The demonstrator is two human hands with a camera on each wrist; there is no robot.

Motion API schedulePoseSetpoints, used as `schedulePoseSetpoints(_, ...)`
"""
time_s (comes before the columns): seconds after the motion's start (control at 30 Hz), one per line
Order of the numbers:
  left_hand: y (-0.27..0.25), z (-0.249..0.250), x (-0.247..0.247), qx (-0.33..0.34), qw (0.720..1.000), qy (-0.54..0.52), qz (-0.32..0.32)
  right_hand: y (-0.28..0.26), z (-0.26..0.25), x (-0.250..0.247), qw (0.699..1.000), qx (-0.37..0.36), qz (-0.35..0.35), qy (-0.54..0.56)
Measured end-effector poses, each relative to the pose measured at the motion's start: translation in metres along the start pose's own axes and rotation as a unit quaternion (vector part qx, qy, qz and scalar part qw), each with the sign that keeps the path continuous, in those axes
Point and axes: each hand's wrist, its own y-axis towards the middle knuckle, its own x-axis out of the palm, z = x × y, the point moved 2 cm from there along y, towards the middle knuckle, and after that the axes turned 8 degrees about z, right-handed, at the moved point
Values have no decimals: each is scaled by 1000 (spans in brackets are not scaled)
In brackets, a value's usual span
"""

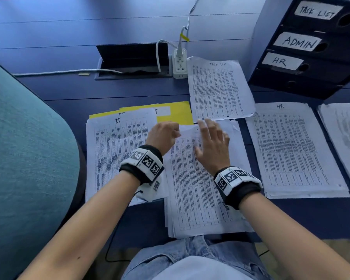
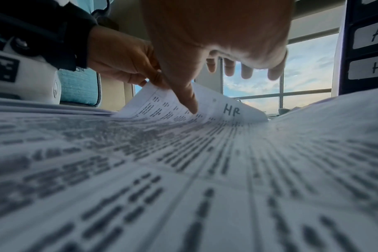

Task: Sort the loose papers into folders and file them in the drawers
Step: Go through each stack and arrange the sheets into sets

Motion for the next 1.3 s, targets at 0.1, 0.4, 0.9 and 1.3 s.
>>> schedulePoseSetpoints(0.1, 0, 1, -5, 11, 994, -84, -75, 0, -2, 0, 998, -40, 47, 0)
schedulePoseSetpoints(0.4, 10, -20, 2, -128, 977, -106, -133, -8, -10, -4, 988, -109, 60, -88)
schedulePoseSetpoints(0.9, 6, -8, 16, -35, 972, 177, -149, -12, -18, 1, 993, -63, -37, -96)
schedulePoseSetpoints(1.3, 8, 2, 4, -137, 950, -186, -212, -10, -12, 2, 992, -34, 65, -98)
